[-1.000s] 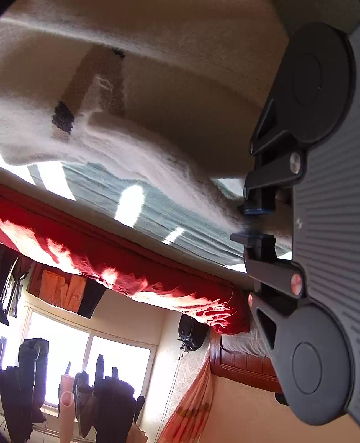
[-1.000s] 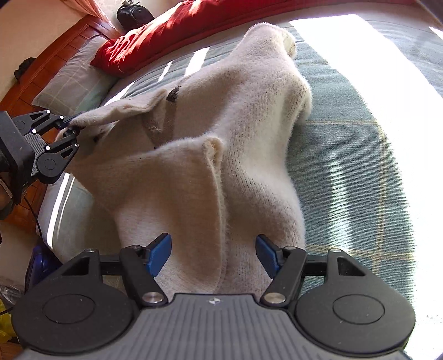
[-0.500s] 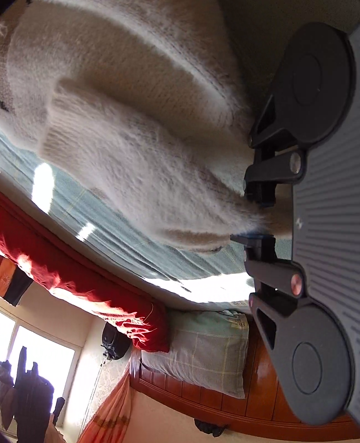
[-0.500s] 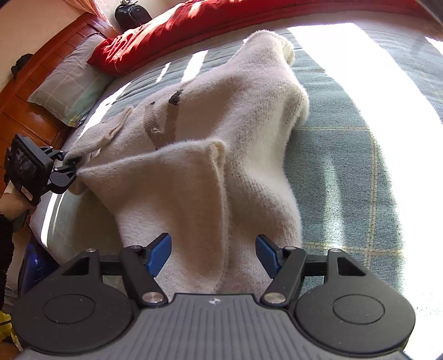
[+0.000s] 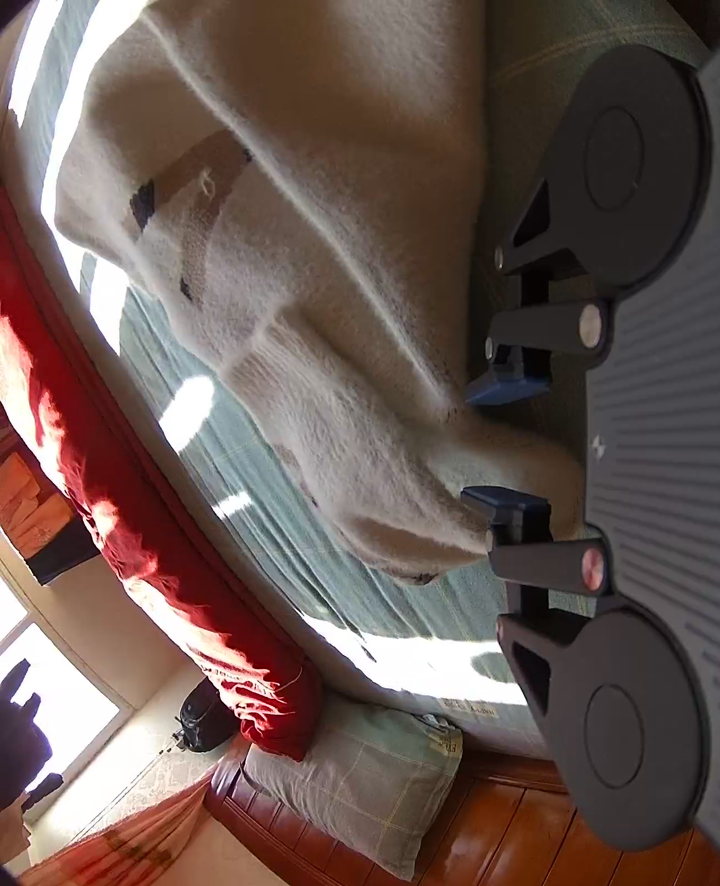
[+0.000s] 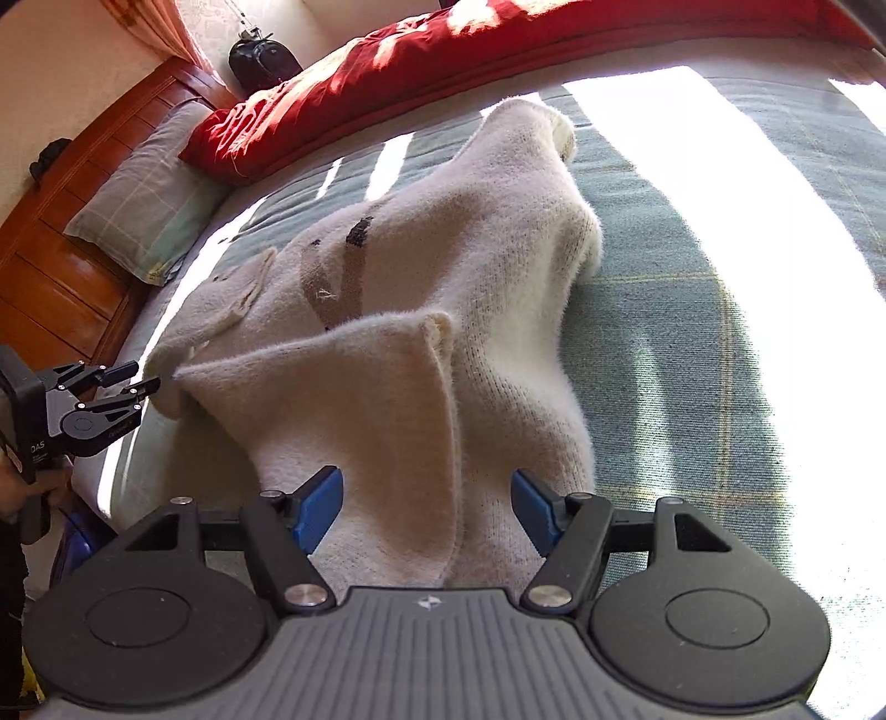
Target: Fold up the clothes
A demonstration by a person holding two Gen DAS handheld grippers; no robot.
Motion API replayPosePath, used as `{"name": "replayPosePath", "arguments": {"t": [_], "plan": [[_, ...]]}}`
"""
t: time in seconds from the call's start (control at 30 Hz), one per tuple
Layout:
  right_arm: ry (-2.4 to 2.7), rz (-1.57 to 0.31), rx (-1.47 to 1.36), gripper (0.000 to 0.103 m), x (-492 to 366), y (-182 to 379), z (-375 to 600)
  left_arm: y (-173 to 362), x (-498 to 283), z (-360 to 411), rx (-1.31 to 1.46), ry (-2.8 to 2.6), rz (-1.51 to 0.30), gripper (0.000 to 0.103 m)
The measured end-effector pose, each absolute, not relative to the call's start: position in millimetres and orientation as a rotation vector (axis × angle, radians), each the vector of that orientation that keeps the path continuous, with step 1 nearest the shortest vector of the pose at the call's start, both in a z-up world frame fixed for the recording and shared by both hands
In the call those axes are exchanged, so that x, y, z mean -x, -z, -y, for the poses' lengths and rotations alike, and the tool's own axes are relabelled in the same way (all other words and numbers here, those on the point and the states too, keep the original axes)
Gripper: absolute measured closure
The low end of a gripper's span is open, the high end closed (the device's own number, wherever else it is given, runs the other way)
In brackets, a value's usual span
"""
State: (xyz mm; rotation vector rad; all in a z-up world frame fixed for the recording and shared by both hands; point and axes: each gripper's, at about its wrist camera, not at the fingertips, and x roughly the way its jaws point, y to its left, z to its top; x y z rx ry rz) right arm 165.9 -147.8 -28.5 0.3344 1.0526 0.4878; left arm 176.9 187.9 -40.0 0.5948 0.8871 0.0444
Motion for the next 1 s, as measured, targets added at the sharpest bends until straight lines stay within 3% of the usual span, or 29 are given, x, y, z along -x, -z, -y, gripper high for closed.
{"name": "replayPosePath", "arguments": {"t": [0.43, 0.73, 1.0], "plan": [[-0.565, -0.984, -0.439, 0.032, -148.1, 28.9, 175.3, 37.9, -167.9, -70.2, -0.440, 0.286, -0.924, 0.049], [-0.676, -0.959, -0.465, 0.036, -182.1, 64.1, 156.0, 47.2, -137.9, -68.8, -0.401, 0.208, -0.950, 0.035], [-0.658, -1.014, -0.454, 0.045, -213.9, 99.1, 130.4, 53.7, -113.8, -88.3, -0.318, 0.151, -0.959, 0.032]]}}
